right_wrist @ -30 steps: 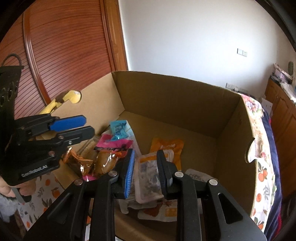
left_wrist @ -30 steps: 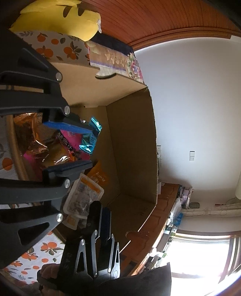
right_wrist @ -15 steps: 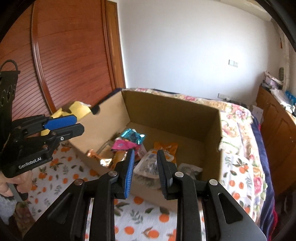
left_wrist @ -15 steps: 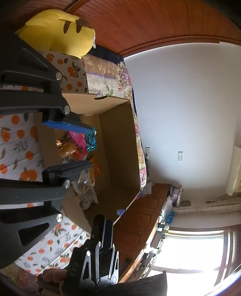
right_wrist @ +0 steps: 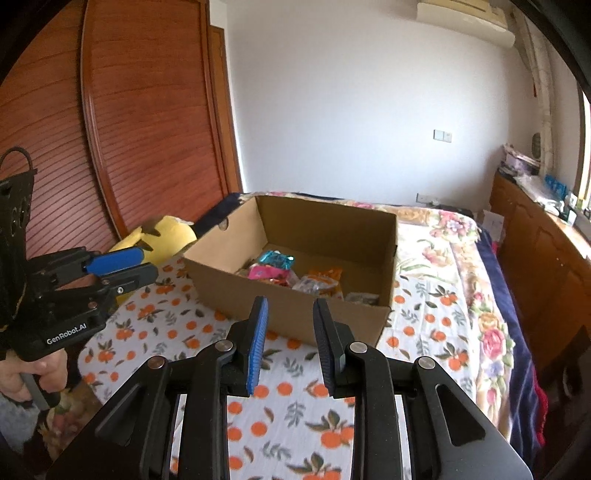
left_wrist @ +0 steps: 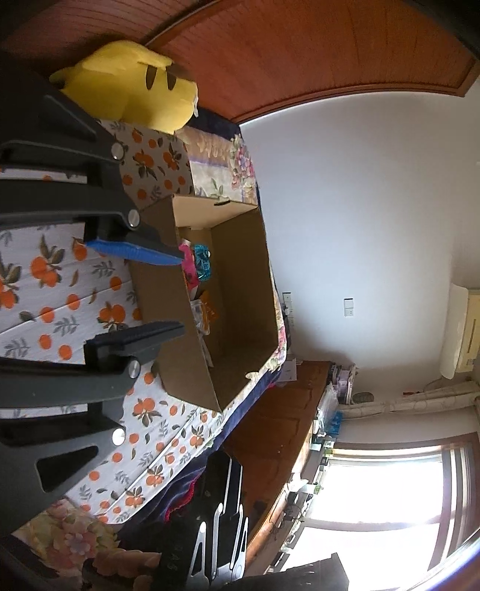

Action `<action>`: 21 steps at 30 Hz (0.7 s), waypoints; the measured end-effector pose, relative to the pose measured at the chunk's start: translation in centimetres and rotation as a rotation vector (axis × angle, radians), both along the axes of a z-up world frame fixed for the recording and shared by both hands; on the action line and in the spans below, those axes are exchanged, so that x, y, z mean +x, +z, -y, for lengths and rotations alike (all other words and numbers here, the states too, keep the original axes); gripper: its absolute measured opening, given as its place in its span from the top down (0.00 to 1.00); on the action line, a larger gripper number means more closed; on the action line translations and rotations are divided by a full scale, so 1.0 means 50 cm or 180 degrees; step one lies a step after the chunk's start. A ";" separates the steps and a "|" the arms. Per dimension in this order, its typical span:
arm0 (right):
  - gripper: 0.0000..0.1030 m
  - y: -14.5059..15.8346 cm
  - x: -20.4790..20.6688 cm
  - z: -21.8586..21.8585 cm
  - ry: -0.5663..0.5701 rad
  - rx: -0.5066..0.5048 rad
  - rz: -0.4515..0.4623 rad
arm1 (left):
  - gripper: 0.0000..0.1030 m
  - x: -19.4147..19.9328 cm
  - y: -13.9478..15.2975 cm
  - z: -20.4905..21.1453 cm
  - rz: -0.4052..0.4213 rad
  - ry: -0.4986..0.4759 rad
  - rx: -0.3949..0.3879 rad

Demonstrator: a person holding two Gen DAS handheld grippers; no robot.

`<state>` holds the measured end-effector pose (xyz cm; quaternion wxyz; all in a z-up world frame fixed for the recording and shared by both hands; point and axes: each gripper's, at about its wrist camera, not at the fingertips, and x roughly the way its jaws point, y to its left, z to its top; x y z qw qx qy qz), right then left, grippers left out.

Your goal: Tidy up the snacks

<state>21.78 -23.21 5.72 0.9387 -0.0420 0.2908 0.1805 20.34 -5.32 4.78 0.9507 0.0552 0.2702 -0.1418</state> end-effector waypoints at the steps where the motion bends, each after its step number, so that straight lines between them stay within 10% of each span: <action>1: 0.75 0.006 -0.012 0.003 -0.0012 0.0014 0.0020 | 0.69 -0.015 0.006 -0.002 0.0014 0.0011 0.0001; 21: 0.45 0.046 -0.203 0.021 -0.0136 -0.0016 0.0327 | 0.57 -0.183 0.018 -0.014 0.0054 0.0110 -0.0107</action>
